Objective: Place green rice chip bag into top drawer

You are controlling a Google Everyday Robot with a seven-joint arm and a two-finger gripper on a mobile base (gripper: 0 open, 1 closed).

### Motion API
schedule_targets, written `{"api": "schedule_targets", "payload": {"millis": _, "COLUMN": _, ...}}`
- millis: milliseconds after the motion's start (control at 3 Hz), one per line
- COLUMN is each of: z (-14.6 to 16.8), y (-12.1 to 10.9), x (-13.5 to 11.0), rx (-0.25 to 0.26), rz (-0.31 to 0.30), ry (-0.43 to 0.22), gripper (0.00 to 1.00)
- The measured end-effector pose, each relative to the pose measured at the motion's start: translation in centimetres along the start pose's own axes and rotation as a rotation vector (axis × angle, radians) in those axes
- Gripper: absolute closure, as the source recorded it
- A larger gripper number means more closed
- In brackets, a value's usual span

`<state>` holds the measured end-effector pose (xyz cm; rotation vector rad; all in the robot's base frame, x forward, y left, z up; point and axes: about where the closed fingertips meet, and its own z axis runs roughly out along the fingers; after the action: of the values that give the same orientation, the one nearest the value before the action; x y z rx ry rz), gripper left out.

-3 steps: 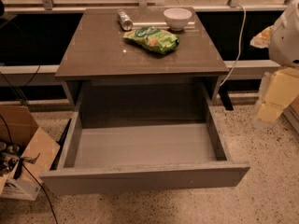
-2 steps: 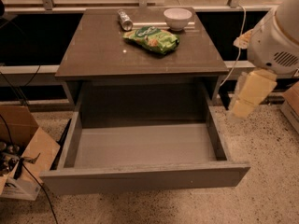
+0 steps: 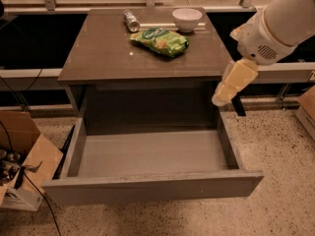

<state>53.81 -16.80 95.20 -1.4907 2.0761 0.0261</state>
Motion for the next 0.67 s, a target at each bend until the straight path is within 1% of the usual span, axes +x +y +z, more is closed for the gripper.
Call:
{"api": "schedule_targets", "payload": {"millis": 333, "z": 3.63, "y": -5.62, "x": -0.80, "rx": -0.005, "rz": 0.070, "ry": -0.100, "gripper": 0.00}}
{"api": "schedule_targets", "payload": {"millis": 667, "z": 3.66, "y": -5.85, "x": -0.83, "rx": -0.002, "rz": 0.071, "ry": -0.103, "gripper": 0.00}}
